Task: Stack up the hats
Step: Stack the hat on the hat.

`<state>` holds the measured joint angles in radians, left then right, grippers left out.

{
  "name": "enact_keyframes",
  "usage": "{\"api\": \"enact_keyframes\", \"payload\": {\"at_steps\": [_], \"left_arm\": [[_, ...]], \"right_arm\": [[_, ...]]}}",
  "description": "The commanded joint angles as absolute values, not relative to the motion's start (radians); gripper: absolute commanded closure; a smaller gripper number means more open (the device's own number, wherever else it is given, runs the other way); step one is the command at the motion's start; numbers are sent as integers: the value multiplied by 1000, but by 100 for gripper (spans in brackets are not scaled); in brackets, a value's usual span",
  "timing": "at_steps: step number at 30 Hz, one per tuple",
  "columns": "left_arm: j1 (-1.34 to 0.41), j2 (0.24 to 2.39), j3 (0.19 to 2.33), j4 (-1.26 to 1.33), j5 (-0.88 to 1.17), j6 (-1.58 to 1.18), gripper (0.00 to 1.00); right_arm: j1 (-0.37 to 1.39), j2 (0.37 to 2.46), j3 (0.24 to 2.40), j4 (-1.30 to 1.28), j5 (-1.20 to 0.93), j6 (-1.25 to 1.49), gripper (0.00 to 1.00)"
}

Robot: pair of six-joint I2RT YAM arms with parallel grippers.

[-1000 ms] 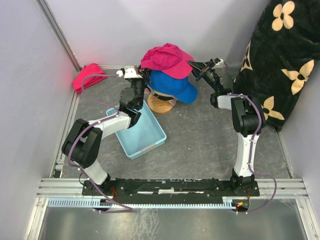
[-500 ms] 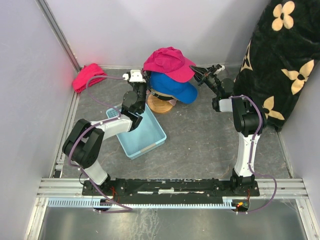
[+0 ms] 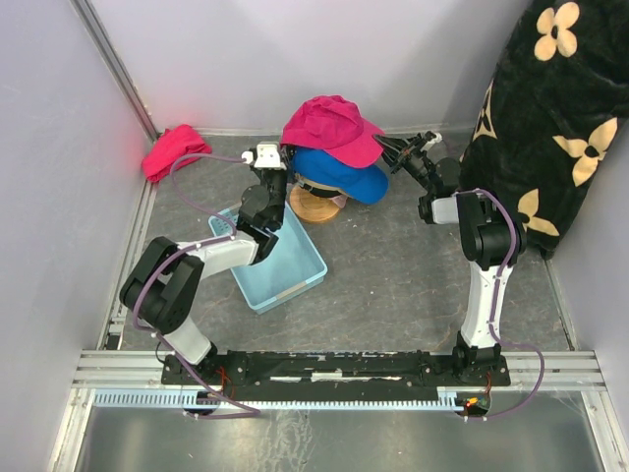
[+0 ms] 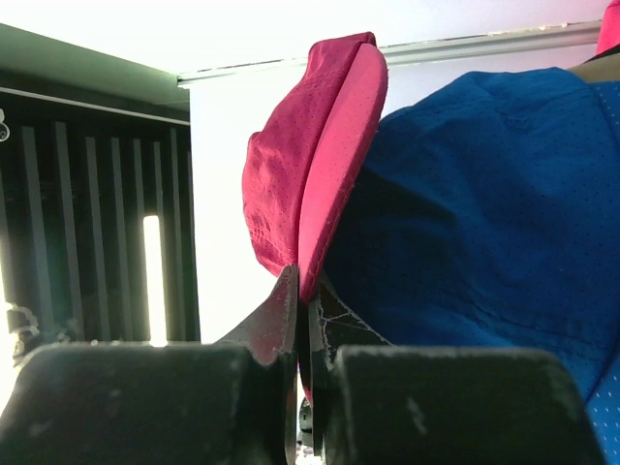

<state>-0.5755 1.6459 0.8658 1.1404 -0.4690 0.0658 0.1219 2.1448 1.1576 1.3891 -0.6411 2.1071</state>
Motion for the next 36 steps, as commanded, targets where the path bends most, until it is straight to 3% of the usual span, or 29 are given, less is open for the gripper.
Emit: {"api": "enact_keyframes", "payload": {"at_steps": [1, 16, 18, 20, 25, 36], "left_arm": [[-584, 1588, 846, 1204, -482, 96, 76], [-612, 1570, 787, 1177, -536, 56, 79], [-614, 1567, 785, 1166, -550, 54, 71], [-614, 1561, 785, 1148, -600, 43, 54], [-612, 1561, 787, 1159, -636, 48, 26], [-600, 1560, 814, 1093, -522, 159, 21]], "right_arm": [[115, 2094, 1132, 1446, -692, 2104, 94], [110, 2095, 1076, 1445, -733, 2054, 93], [109, 2091, 1084, 1445, -740, 2053, 93], [109, 2089, 1092, 1445, -749, 2051, 93], [108, 2092, 1100, 1445, -752, 2052, 93], [109, 2088, 1108, 1446, -759, 2052, 93]]}}
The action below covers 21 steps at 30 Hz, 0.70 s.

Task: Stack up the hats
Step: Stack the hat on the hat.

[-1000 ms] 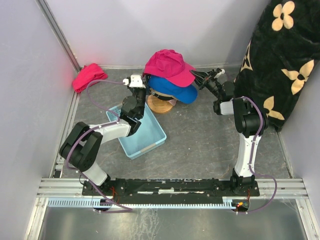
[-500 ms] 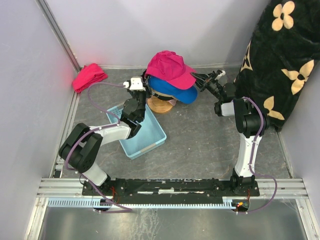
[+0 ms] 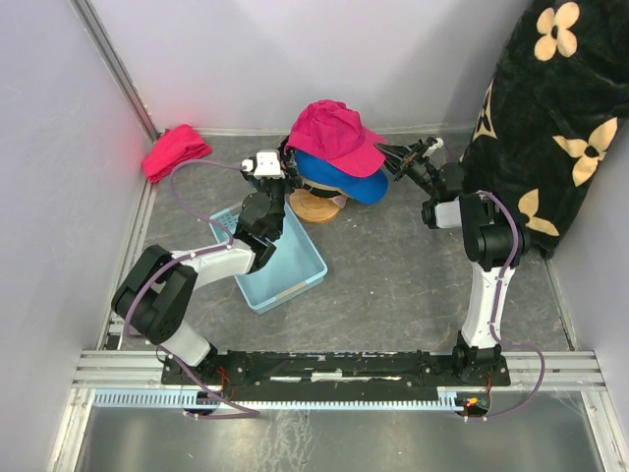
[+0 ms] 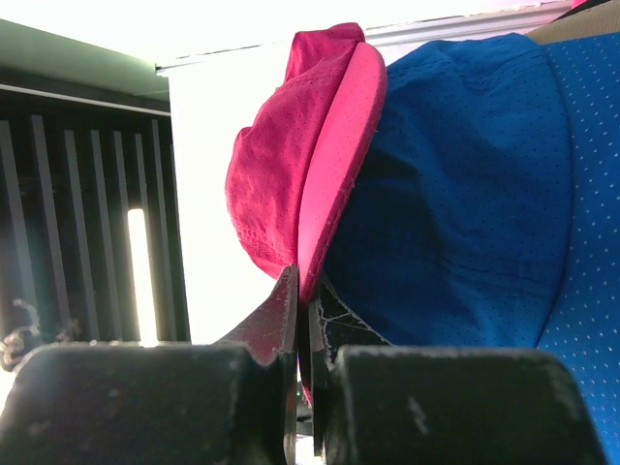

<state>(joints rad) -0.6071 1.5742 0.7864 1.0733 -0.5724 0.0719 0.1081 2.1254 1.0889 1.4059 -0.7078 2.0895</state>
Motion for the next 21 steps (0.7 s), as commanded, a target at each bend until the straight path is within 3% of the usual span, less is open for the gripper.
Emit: {"api": "enact_keyframes", "payload": {"at_steps": [1, 13, 21], "left_arm": [[-595, 1566, 820, 1097, -514, 165, 21], [-502, 1647, 899, 1114, -372, 126, 22], [-436, 1647, 882, 1135, -136, 21, 23]], "right_arm": [[109, 2089, 1109, 1446, -760, 2052, 93], [109, 2093, 1119, 1445, -768, 2049, 93], [109, 2100, 1128, 1445, -770, 2051, 94]]}}
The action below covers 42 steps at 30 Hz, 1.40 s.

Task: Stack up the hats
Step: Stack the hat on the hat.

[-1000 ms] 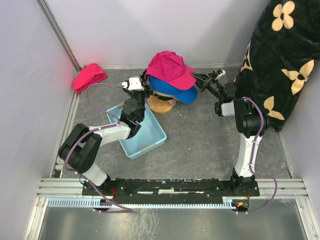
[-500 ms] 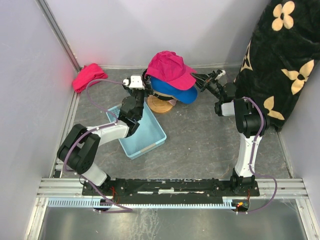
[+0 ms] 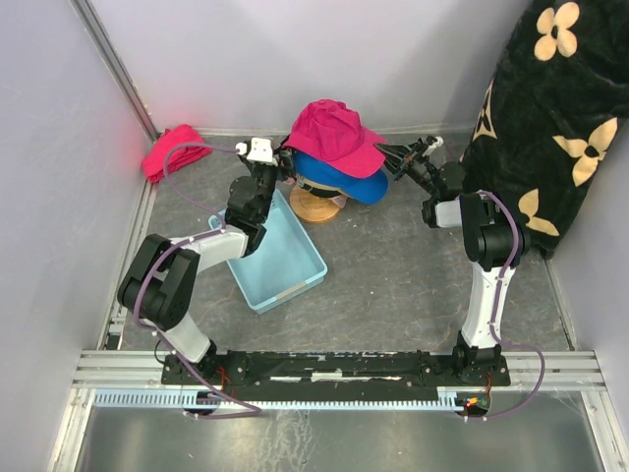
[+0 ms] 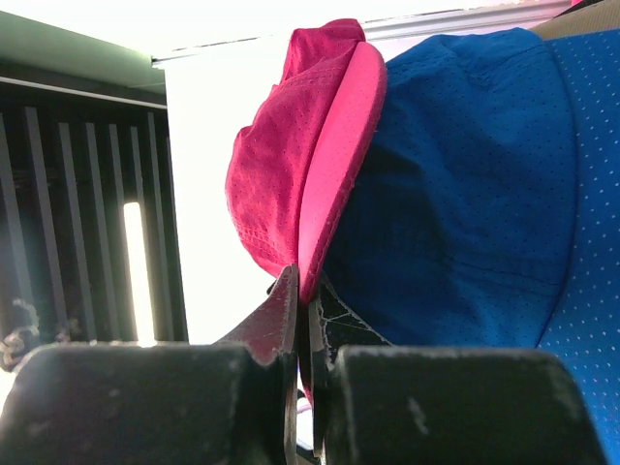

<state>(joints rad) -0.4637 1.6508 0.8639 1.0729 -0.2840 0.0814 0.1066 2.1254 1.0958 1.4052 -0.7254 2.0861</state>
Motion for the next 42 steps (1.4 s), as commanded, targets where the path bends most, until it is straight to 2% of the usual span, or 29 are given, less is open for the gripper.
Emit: {"api": "enact_keyframes", "payload": {"at_steps": [1, 24, 33, 36, 39, 42], "left_arm": [[-431, 1645, 880, 1136, -115, 18, 23], [-400, 1648, 897, 1154, -7, 15, 26], [-390, 1672, 940, 1164, 112, -18, 37], [-385, 1679, 955, 1140, 140, -20, 47], [-380, 1686, 956, 1146, 159, -35, 73], [-380, 1691, 964, 1137, 150, -34, 87]], "right_arm": [[109, 2097, 1128, 1446, -770, 2051, 93], [108, 2097, 1133, 1446, -779, 2046, 94], [109, 2103, 1137, 1445, -783, 2045, 94], [109, 2102, 1137, 1446, -782, 2046, 94], [109, 2101, 1135, 1445, -784, 2044, 94], [110, 2101, 1134, 1444, -784, 2044, 94]]}}
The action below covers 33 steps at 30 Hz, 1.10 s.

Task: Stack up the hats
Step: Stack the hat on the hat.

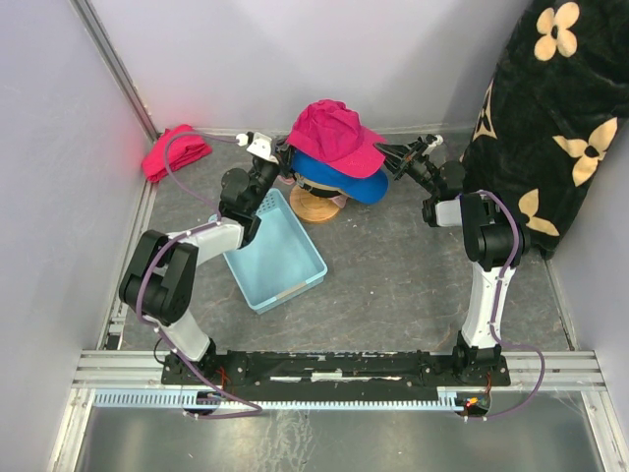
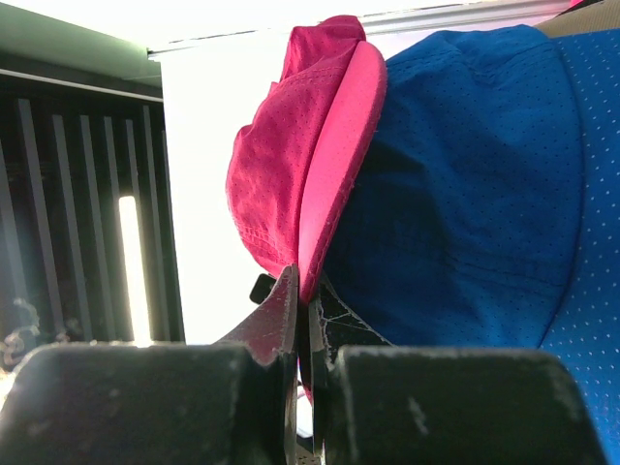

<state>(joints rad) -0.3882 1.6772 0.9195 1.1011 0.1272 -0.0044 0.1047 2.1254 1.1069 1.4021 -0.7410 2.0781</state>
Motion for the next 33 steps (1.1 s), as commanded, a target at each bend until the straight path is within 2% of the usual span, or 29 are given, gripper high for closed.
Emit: {"api": "enact_keyframes", "payload": {"at_steps": [1, 4, 12, 33], "left_arm": [[-380, 1690, 963, 1132, 148, -30, 89], [-380, 1681, 963, 1114, 124, -8, 97], [-381, 1623, 899, 1126, -21, 60, 97], [-445, 1543, 817, 1054, 3, 89, 97]], "right_arm": [[109, 2102, 1135, 1445, -784, 2045, 94], [109, 2103, 1134, 1445, -783, 2045, 94], [103, 2105, 1116, 1445, -786, 2043, 94], [62, 2117, 1002, 1446, -796, 1987, 94]]}}
